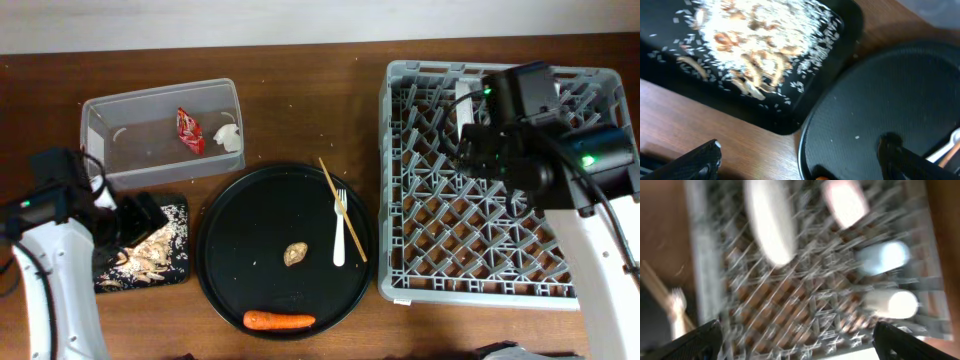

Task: Sort waste into correct bins and load items into the dishwasher rack
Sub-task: 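Stand the white plate upright in the rack's back left, release, then grasp the brown food scrap on the round tray with left gripper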

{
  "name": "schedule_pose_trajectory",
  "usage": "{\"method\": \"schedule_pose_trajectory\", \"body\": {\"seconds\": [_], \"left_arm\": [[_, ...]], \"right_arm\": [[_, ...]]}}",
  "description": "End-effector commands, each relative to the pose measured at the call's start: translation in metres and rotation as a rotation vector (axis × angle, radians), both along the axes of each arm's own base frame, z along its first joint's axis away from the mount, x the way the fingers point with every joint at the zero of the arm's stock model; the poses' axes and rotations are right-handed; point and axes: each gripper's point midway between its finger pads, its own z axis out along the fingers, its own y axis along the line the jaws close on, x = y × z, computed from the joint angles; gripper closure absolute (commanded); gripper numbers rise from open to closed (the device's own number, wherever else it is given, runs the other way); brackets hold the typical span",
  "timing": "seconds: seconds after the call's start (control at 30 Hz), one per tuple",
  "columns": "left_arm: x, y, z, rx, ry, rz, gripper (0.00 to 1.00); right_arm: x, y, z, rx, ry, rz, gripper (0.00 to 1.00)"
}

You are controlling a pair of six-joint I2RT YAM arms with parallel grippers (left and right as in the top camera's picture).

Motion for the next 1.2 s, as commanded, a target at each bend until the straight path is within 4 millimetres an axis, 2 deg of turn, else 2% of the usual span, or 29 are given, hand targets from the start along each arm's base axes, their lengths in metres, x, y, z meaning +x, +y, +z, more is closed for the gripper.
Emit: {"method": "schedule_pose_trajectory", "body": {"seconds": [0.0,0.13,0.23,0.37,0.6,0.67,0.87,1.0,1.07,1.17], "left_arm": [[0.007,-0.031,0.000,-0.014,-0.006,-0.103,0.01],[0.012,-0.072,-0.001,-0.008,-0.012,-0.296,0.01],[0.016,-0.107,-0.008,-0.003,-0.032,-0.441,0.01],[0.015,-0.160,-0.033,-0.002,-0.065,-0.640,0.01],[0.018,-0.227,-0.074,0.015,-0.096,-0.958,0.01],[0.018,-0.236,-0.087,0.025,-0.078,-1.008,0.01],[0.004,-0.238,-0.135,0.051,0.091,-1.051,0.02],[-0.004,-0.241,-0.148,0.022,0.140,-1.059,0.07],[-0.004,-0.242,-0.149,0.023,0.140,-1.061,0.17],[-0.004,-0.242,-0.149,0.022,0.139,-1.062,0.42]], "right_arm": [[-0.009,0.034,-0.017,0.167,0.116,0.197,0.02],[-0.012,0.034,-0.018,0.167,0.127,0.195,0.02],[-0.010,0.024,-0.018,0.169,0.124,0.162,0.02],[-0.014,-0.002,-0.020,0.223,0.139,0.064,0.02],[-0.030,-0.038,-0.027,0.296,0.193,-0.021,0.01],[-0.030,-0.042,-0.027,0.297,0.192,-0.033,0.02],[-0.028,-0.042,-0.027,0.296,0.191,-0.033,0.02],[-0.028,-0.042,-0.027,0.295,0.188,-0.033,0.01],[-0.027,-0.042,-0.028,0.296,0.188,-0.033,0.02],[-0.028,-0.043,-0.028,0.295,0.189,-0.034,0.01]]}}
